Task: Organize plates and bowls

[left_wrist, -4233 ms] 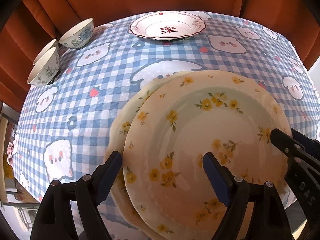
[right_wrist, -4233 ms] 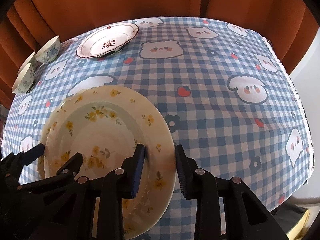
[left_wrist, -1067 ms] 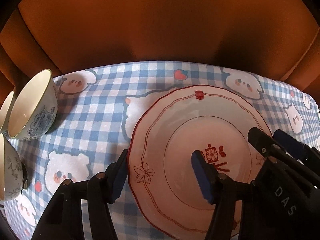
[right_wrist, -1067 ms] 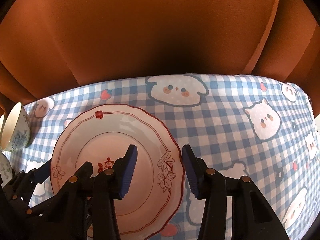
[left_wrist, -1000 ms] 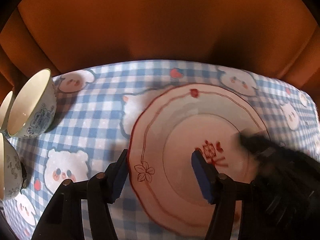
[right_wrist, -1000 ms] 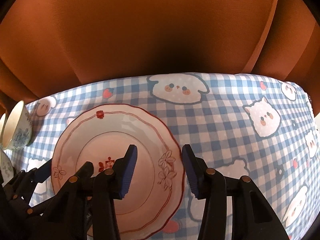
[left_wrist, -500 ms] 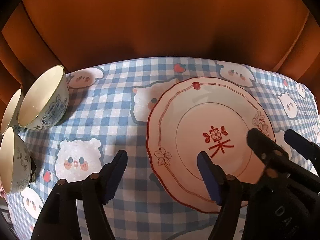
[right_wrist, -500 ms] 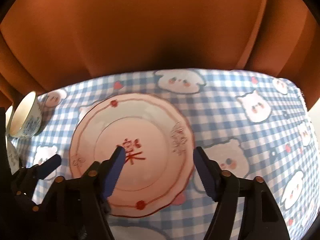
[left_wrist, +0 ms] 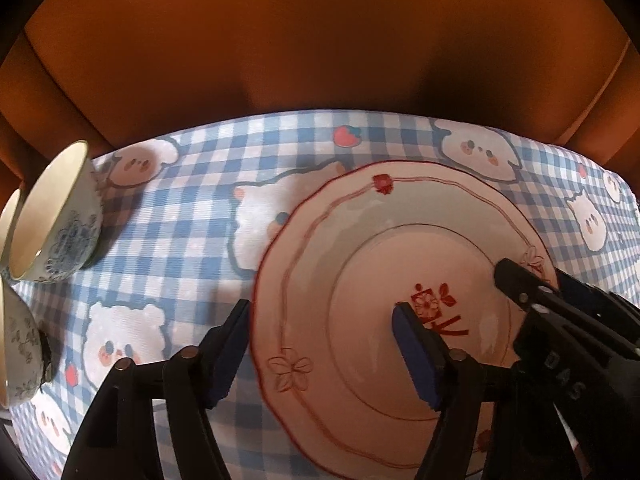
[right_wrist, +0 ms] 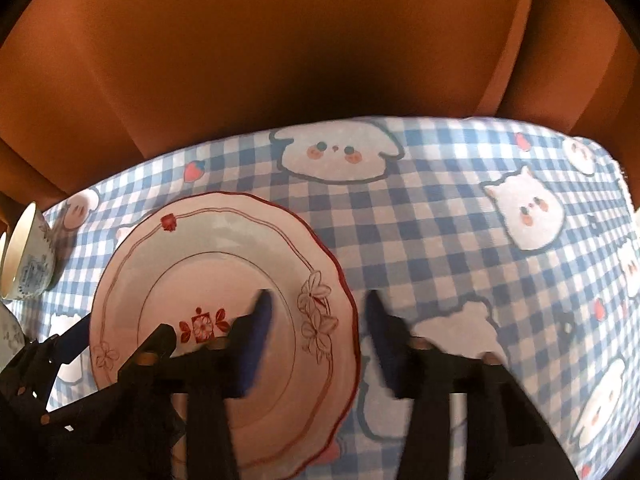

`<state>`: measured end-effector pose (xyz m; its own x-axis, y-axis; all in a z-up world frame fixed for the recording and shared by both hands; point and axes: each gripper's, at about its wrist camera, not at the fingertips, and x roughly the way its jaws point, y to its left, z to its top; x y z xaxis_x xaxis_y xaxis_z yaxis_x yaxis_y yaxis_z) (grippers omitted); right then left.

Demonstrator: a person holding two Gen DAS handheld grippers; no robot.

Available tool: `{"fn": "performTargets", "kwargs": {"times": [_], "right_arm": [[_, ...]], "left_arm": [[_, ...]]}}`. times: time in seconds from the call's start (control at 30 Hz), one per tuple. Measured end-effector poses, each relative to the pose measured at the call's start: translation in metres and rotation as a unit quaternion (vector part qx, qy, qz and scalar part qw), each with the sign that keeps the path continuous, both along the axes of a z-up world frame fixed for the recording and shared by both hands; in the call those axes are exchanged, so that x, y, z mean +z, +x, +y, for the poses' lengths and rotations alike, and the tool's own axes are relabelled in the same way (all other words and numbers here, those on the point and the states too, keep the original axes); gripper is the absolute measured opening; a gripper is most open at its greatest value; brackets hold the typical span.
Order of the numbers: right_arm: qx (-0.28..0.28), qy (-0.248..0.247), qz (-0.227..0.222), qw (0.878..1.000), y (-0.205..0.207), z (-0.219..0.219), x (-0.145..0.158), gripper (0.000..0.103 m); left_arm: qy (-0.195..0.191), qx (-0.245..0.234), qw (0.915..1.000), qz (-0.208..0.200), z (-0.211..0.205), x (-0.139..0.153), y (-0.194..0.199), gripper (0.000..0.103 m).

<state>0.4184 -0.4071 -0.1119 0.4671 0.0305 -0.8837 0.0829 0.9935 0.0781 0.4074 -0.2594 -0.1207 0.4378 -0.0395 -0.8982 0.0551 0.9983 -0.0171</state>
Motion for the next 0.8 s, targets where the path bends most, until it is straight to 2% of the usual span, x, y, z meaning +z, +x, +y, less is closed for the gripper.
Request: {"fn": "performTargets", "kwargs": {"times": [0.23, 0.5, 0.67, 0.8], "right_arm": [[0.003, 0.014, 0.011, 1.000, -0.005, 0.000, 0.003, 0.041], [0.014, 0.019, 0.032, 0.999, -0.048, 0.013, 0.002, 0.040], [0.030, 0.005, 0.036, 0.999, -0.065, 0.020, -0.002, 0.042], [0.031, -0.004, 0.032, 0.999, -0.062, 0.022, -0.005, 0.042]], "left_arm": [[0.012, 0.007, 0.9997, 0.017, 0.002, 0.002, -0.012, 0.071], [0.006, 0.009, 0.9994, 0.033, 0.014, -0.001, -0.056, 0.070], [0.012, -0.002, 0.9996, 0.027, 0.010, 0.001, -0.066, 0.071], [0.016, 0.004, 0.9996, 0.021, 0.006, 0.004, -0.068, 0.071]]}}
